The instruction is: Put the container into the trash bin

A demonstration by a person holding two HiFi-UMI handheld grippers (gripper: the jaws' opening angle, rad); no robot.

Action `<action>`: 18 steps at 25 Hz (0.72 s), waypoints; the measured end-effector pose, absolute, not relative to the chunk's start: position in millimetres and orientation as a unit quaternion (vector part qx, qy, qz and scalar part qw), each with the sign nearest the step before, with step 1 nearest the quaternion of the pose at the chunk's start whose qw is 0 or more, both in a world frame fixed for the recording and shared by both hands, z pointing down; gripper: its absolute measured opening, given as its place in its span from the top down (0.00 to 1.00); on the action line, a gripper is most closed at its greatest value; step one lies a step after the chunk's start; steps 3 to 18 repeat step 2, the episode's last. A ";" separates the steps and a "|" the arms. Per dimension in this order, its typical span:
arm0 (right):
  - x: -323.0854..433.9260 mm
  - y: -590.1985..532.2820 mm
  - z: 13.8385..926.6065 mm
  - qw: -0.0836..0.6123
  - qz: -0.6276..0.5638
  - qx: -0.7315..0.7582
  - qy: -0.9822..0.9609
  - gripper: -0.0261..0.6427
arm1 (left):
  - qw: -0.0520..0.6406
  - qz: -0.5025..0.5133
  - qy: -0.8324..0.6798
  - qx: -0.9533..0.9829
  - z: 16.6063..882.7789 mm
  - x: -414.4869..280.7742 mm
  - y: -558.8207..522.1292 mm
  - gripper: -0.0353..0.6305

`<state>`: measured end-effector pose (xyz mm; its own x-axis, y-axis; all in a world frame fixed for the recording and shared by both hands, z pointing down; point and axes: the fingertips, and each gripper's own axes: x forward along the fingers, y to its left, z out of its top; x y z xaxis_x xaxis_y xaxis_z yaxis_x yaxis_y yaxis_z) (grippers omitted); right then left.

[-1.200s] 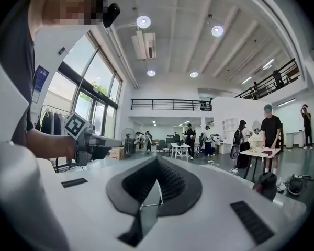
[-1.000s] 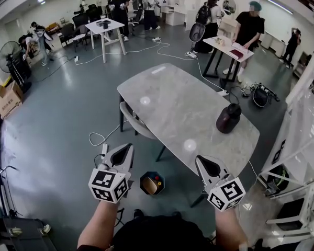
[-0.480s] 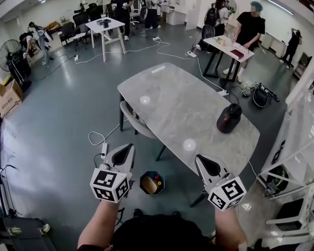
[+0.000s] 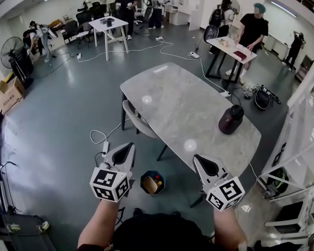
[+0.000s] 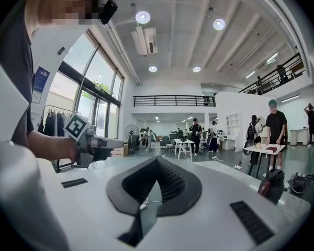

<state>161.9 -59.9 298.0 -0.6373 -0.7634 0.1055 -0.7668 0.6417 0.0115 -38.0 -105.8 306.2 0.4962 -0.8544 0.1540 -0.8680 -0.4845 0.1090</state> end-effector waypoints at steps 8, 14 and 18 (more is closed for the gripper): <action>161.2 -61.4 297.1 0.050 0.015 0.425 -0.904 0.97 | 0.086 0.038 -0.501 0.860 305.7 -39.1 -106.3 0.94; 161.2 -61.4 297.1 0.050 0.015 0.425 -0.904 0.97 | 0.086 0.038 -0.501 0.860 305.7 -39.1 -106.3 0.94; 161.2 -61.4 297.1 0.050 0.015 0.425 -0.904 0.97 | 0.086 0.038 -0.501 0.860 305.7 -39.1 -106.3 0.94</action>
